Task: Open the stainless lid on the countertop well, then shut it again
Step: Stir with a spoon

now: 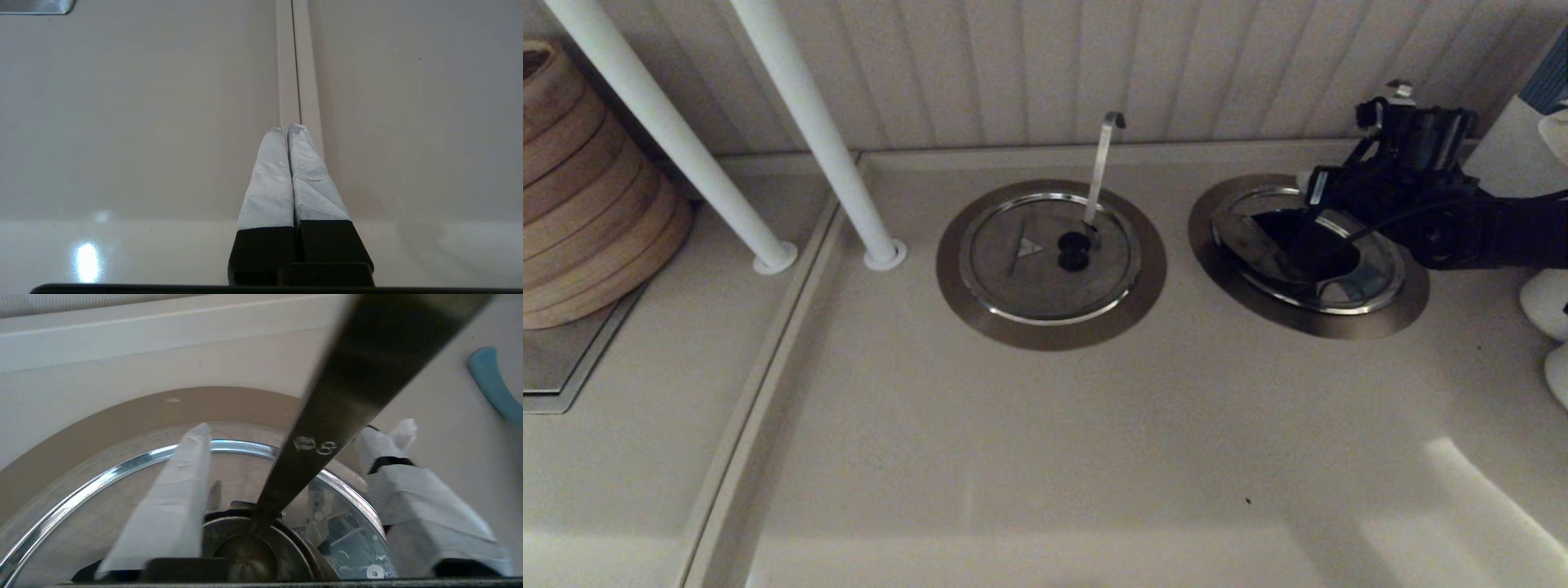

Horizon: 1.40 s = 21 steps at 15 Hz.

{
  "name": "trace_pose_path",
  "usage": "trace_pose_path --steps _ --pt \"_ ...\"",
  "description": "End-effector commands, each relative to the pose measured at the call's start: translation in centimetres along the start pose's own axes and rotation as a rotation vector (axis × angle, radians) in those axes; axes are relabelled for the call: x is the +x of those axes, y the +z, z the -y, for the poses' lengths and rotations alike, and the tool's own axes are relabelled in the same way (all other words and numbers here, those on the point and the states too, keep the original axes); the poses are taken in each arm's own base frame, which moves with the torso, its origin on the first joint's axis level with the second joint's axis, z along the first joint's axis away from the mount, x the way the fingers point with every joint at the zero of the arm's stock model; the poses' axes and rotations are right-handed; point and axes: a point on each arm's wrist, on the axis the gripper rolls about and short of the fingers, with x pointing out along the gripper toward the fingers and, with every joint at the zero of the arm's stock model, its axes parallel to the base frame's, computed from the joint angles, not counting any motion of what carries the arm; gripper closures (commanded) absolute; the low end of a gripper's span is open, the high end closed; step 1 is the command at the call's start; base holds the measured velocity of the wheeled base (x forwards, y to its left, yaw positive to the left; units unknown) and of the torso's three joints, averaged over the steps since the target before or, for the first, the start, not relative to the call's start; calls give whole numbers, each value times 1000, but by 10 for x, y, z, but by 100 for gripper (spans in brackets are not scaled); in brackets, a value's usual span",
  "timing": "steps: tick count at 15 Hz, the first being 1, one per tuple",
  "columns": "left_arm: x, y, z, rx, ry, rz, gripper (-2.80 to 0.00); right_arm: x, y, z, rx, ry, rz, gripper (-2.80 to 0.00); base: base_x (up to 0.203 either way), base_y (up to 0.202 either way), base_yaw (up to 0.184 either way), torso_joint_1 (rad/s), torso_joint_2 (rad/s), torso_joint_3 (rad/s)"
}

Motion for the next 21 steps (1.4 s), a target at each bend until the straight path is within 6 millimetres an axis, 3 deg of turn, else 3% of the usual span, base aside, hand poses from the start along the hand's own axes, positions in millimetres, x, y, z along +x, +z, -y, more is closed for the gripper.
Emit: trace_pose_path --steps 1,15,21 --pt "0 0 0 -1 1 -1 0 0 2 1 2 -10 9 -280 0 0 0 0 0 0" --pt "0 0 0 -1 1 -1 0 1 4 16 -41 -79 11 -280 0 0 0 0 0 0" --pt "0 0 0 -1 1 -1 0 4 6 33 -47 -117 19 -280 0 0 0 0 0 0"
